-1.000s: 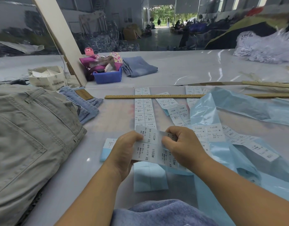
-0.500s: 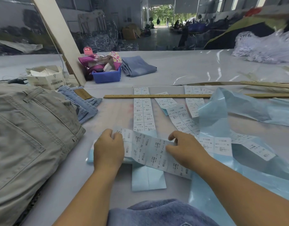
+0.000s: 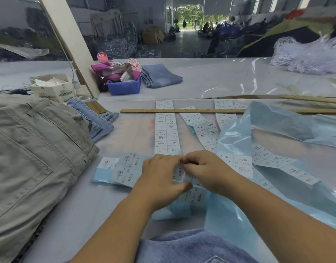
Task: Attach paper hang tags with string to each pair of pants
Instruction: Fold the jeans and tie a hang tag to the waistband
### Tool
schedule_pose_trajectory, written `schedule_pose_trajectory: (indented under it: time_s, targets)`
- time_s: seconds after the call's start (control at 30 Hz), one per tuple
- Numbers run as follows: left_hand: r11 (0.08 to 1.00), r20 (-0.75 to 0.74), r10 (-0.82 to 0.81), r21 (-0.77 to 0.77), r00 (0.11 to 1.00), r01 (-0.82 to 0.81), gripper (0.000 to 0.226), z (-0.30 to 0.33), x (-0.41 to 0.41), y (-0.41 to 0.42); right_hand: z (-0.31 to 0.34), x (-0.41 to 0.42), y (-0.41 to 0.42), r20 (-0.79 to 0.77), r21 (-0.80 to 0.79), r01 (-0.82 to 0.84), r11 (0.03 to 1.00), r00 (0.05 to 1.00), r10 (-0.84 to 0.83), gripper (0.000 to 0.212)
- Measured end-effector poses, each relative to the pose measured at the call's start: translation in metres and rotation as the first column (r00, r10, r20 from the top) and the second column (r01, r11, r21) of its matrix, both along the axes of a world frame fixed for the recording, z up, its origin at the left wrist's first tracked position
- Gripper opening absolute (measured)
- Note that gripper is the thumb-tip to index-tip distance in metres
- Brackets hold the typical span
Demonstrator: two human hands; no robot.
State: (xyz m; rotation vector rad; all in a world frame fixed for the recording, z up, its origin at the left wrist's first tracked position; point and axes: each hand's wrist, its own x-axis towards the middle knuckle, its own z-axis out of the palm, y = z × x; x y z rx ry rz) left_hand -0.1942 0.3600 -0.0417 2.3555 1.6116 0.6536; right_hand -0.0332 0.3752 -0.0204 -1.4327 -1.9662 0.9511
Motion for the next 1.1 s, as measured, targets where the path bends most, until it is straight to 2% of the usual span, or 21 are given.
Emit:
schedule_pose_trajectory:
  time_s: [0.07,0.13,0.17,0.27,0.3,0.37,0.43,0.5,0.57,0.6,0.67,0.77,0.87,1.1]
  targets:
    - [0.998,0.015,0.065,0.014,0.998,-0.065,0.036,-0.002,-0.004,0.002,-0.002,0.000,0.000,0.075,0.023,-0.001,1.000,0.997,0.000,0.014]
    - [0.991,0.182,0.136,-0.013,0.974,-0.136,0.013,-0.002,-0.010,0.005,-0.003,0.005,0.002,0.160,0.033,0.023,0.999,0.987,-0.028,0.010]
    - [0.982,0.313,0.188,-0.060,0.931,-0.178,0.005,-0.002,-0.013,0.006,-0.002,0.009,0.003,0.182,0.023,0.042,0.999,0.982,-0.046,0.010]
    - [0.937,0.627,0.348,-0.239,0.697,-0.253,0.013,0.001,-0.018,0.009,0.002,0.022,0.006,0.145,-0.032,0.091,0.995,0.986,-0.086,0.006]
    - [0.924,0.666,0.381,-0.285,0.641,-0.254,0.012,0.001,-0.018,0.009,0.004,0.025,0.007,0.105,-0.048,0.098,0.994,0.990,-0.092,0.005]
    - [0.913,0.688,0.407,-0.316,0.600,-0.257,0.012,0.002,-0.016,0.009,0.007,0.026,0.007,0.007,-0.082,0.092,0.992,0.996,-0.092,0.010]
    - [0.915,0.625,0.399,-0.223,0.671,-0.336,0.017,0.003,-0.013,0.008,0.007,0.024,0.008,-0.054,-0.099,0.074,0.992,0.995,-0.080,0.014]
    - [0.893,0.474,0.405,-0.022,0.782,-0.450,0.032,0.004,-0.012,0.006,0.006,0.023,0.008,-0.092,-0.112,0.062,0.992,0.993,-0.073,0.018]
    - [0.886,0.359,0.362,0.156,0.860,-0.437,0.032,0.008,-0.009,0.004,0.006,0.022,0.007,-0.118,-0.149,0.049,0.988,0.991,-0.067,0.020]
    - [0.901,0.311,0.326,0.184,0.893,-0.393,0.025,0.009,-0.007,0.003,0.007,0.022,0.007,-0.130,-0.167,0.038,0.985,0.990,-0.060,0.020]
    - [0.943,0.238,0.255,0.153,0.937,-0.296,0.015,0.010,-0.001,-0.001,0.009,0.020,0.005,-0.171,-0.180,0.011,0.984,0.984,-0.043,0.022]
    - [0.974,0.223,0.199,0.065,0.954,-0.218,0.022,0.010,0.003,-0.002,0.012,0.020,0.003,-0.203,-0.172,-0.002,0.985,0.979,-0.033,0.021]
    - [0.977,0.284,0.194,0.036,0.939,-0.212,0.019,0.012,0.002,-0.003,0.014,0.020,0.003,-0.224,-0.182,-0.023,0.983,0.974,-0.019,0.021]
    - [0.977,0.463,0.205,-0.146,0.862,-0.154,0.012,0.012,0.003,-0.005,0.013,0.021,0.002,-0.304,-0.226,-0.051,0.973,0.952,-0.021,0.024]
